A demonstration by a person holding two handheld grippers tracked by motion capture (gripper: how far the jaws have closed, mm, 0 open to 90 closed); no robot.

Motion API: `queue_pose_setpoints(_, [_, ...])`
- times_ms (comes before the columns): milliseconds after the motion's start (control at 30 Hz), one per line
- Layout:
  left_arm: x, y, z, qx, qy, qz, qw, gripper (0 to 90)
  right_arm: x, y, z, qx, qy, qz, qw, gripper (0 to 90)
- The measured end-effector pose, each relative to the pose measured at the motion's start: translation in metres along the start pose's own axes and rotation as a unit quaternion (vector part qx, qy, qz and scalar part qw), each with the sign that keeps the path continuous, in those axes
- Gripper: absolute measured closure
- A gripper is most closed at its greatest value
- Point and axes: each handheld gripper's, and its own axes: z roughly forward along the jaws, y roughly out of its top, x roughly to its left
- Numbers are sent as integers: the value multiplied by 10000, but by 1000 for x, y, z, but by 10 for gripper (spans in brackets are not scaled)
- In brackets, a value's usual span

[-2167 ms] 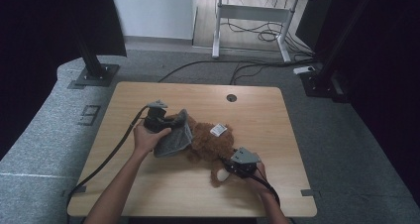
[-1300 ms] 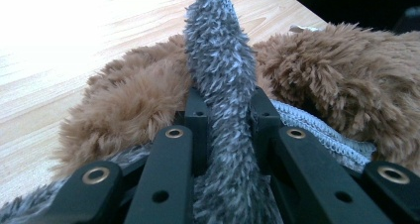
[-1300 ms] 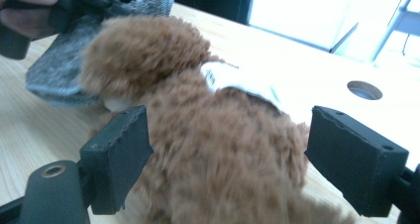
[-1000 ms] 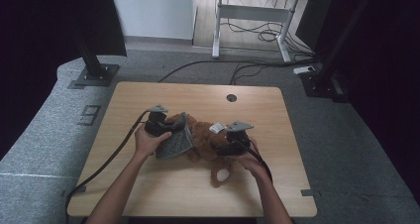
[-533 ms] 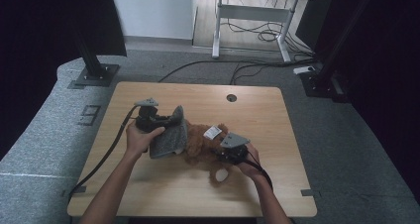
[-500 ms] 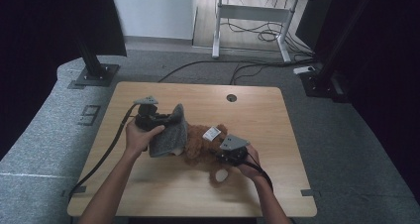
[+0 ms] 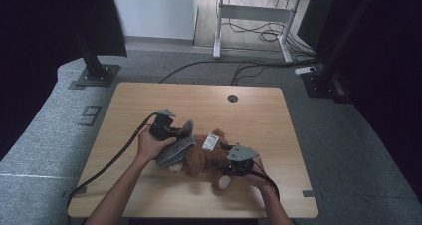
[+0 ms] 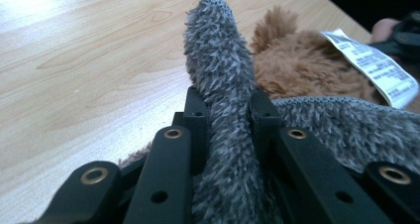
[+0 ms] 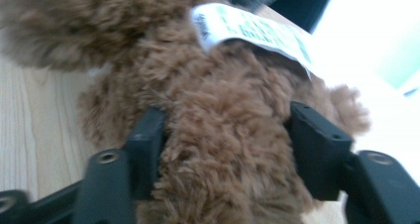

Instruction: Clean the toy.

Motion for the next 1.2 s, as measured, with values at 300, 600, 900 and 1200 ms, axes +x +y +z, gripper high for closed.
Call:
queue_pose_setpoints(300, [-9,-25,-5,-456,96,191,9987,756,0,1,1,330,-179,674,9970,162])
queue_pose_setpoints(600, [-23,-55,-17,-890,210,387,9951,765,2,2,-20,164,-165,1669,9857,103])
queue_pose_setpoints(900, [-38,-65,-27,-882,209,561,9943,766,18,-16,-12,541,432,1719,9827,363])
queue_pose_setpoints(1200, [-66,-7,-22,-542,-455,639,9954,760,34,-20,-4,493,-397,1063,9923,531])
